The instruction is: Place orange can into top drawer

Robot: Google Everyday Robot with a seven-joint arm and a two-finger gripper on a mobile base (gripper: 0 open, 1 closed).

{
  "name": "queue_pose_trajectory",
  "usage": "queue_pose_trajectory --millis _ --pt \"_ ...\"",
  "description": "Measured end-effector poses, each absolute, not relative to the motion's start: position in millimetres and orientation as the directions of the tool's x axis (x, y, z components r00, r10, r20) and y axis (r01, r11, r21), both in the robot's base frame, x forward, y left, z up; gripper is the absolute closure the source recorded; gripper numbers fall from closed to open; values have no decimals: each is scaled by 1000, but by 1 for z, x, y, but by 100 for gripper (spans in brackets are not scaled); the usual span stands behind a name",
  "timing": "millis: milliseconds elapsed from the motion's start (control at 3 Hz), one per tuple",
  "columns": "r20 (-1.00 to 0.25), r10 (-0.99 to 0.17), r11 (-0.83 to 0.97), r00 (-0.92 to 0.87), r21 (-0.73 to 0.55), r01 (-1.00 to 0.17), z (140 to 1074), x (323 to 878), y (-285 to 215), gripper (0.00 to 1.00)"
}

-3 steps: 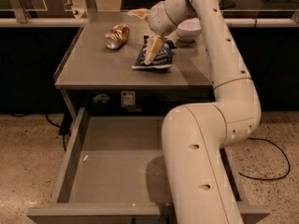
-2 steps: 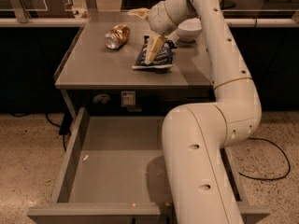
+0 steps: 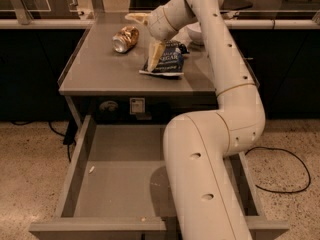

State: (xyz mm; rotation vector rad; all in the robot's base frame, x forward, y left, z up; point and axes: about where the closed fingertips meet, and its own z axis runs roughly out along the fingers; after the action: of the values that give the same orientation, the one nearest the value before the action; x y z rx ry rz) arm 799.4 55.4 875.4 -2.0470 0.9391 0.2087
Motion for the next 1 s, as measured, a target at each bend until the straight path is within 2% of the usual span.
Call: queue_pose_trajectory --millis 667,1000 --pt "-355 -549 -354 756 -721 -596 912 807 48 0" --pt "-327 -562 -367 759 -724 -584 908 812 44 0"
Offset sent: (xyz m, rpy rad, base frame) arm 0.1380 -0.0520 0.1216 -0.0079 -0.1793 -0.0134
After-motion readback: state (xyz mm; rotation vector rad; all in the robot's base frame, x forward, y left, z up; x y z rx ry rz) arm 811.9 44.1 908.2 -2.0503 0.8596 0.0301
